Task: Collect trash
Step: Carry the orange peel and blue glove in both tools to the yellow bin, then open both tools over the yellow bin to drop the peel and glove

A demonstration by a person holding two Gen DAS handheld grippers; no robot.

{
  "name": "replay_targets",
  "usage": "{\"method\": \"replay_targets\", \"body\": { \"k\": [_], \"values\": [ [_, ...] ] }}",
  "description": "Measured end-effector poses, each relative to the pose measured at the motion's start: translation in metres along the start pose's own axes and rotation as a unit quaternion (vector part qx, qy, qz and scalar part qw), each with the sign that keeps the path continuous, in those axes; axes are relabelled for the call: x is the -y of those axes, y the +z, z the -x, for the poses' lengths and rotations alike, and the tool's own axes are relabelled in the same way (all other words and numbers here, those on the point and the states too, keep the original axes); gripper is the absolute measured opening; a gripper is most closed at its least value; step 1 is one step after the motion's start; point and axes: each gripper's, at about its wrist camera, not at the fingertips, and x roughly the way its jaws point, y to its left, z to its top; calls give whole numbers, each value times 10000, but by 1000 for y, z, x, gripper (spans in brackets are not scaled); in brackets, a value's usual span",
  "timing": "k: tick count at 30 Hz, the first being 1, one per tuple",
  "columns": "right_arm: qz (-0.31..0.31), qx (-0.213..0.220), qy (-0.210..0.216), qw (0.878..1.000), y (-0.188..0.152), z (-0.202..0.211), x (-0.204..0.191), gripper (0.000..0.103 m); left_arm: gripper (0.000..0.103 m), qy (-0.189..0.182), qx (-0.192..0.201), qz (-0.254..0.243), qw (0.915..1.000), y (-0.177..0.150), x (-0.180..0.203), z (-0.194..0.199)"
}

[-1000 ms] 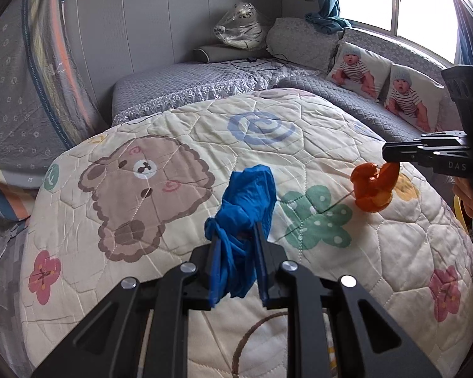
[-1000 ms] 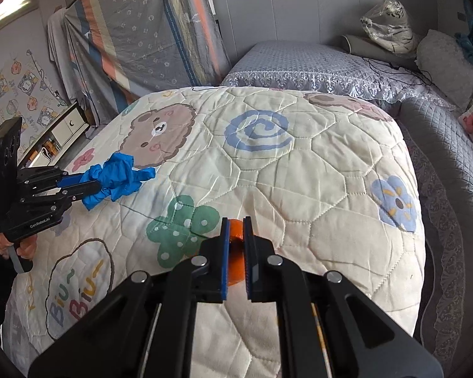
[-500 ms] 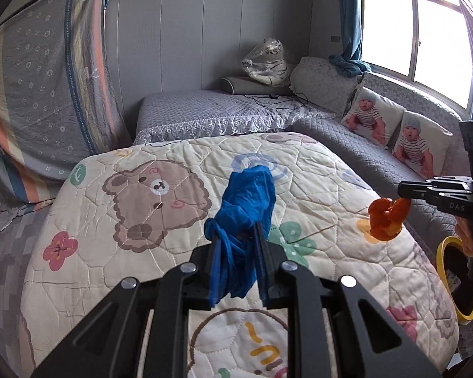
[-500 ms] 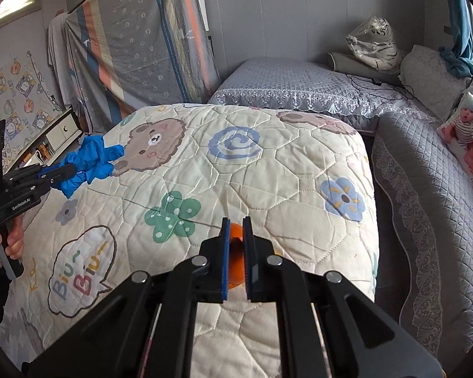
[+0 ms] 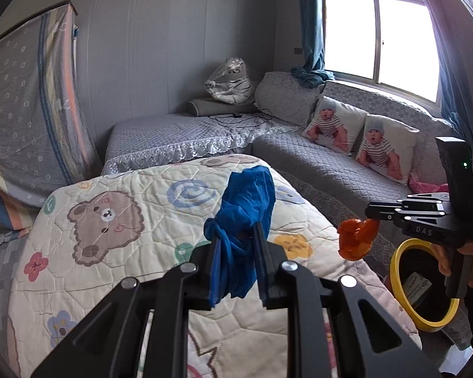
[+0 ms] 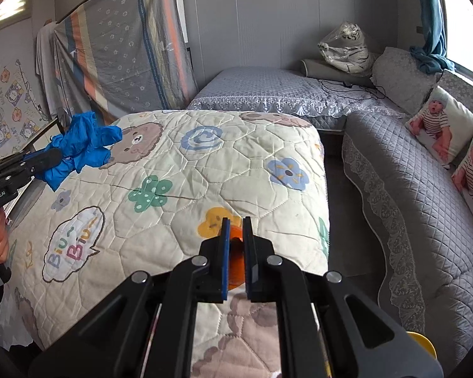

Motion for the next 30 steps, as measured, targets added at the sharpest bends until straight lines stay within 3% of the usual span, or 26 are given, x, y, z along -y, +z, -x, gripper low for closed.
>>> {"method": "replay_targets", "body": {
  "k": [8,16,22,30],
  "values": [
    [-374,69,-501,9980,-46,50,47,6,17,-640,169,-571,9962,14,94,6],
    [-807,118,-1268,9886,-102,102,94,7,17,-1342,214,-1157,9839,15,190,5],
    [-1181,57,-1692,9785,-140,125,121,7,17,-1808,5,-1407,9734,6,253,-15],
    [-1590,32,-1899,9688,-176,141,146,7,18,-2366,-429,-1445,9598,-10,303,-60]
  ]
}}
